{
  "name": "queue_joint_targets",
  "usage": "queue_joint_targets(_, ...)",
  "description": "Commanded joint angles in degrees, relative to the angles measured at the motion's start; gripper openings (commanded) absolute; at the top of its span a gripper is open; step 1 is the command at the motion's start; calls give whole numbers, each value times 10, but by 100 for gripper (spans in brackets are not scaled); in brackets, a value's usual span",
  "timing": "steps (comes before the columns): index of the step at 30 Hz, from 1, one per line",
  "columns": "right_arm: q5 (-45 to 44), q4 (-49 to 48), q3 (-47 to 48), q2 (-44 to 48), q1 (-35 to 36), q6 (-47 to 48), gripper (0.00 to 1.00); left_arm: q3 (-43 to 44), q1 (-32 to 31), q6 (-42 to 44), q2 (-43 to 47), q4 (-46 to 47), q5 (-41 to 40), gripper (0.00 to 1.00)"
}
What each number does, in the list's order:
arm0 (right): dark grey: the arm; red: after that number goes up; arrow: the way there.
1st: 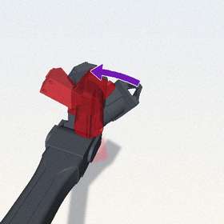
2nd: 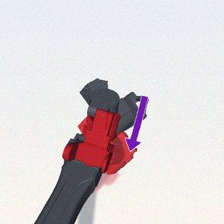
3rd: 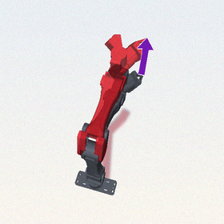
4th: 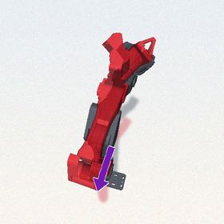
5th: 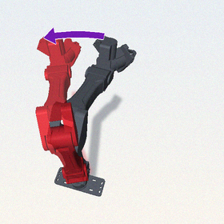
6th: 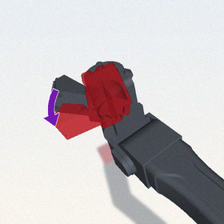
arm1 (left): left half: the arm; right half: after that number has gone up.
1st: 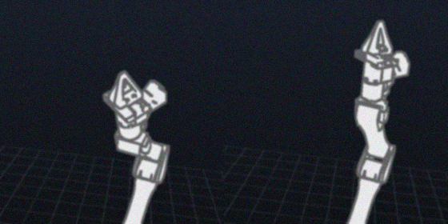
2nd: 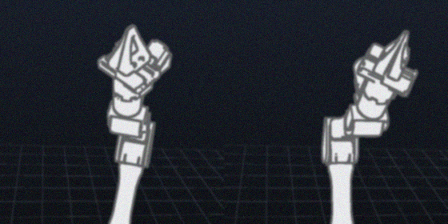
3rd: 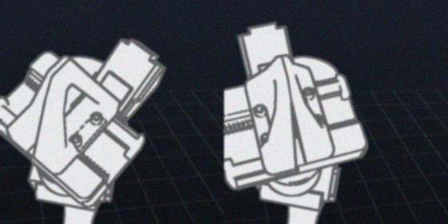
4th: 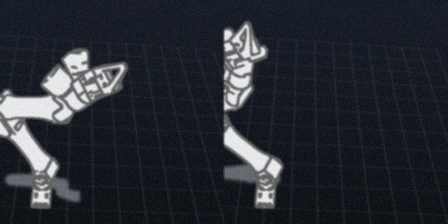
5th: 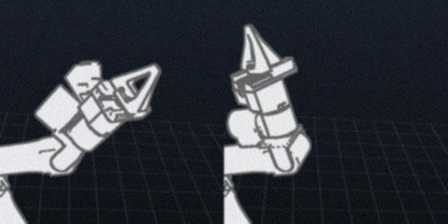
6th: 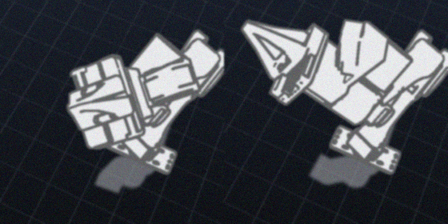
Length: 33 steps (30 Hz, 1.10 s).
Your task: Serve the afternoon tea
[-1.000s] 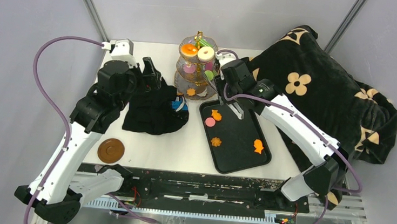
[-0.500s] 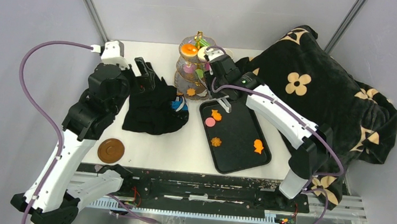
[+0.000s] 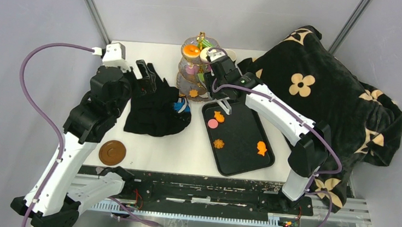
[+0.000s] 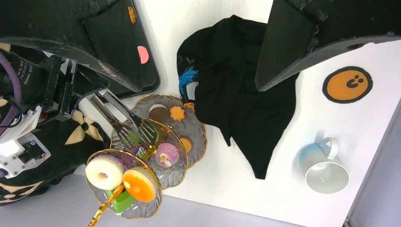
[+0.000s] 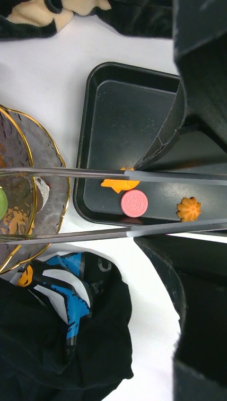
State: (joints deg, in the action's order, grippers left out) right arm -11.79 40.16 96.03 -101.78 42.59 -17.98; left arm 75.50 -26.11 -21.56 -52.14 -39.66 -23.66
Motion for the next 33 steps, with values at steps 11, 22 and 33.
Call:
queue_joint_targets(11, 18, -42, -21, 128, -1, -21, 51, 1, 2, -1, 4, 10, -11, 94)
queue_joint_targets(22, 88, -36, -154, 276, 14, -56, 28, -3, 2, -9, -2, 17, -2, 94)
queue_joint_targets(33, 62, -47, -263, 284, 99, -103, 28, -7, 2, -14, -10, 23, 2, 94)
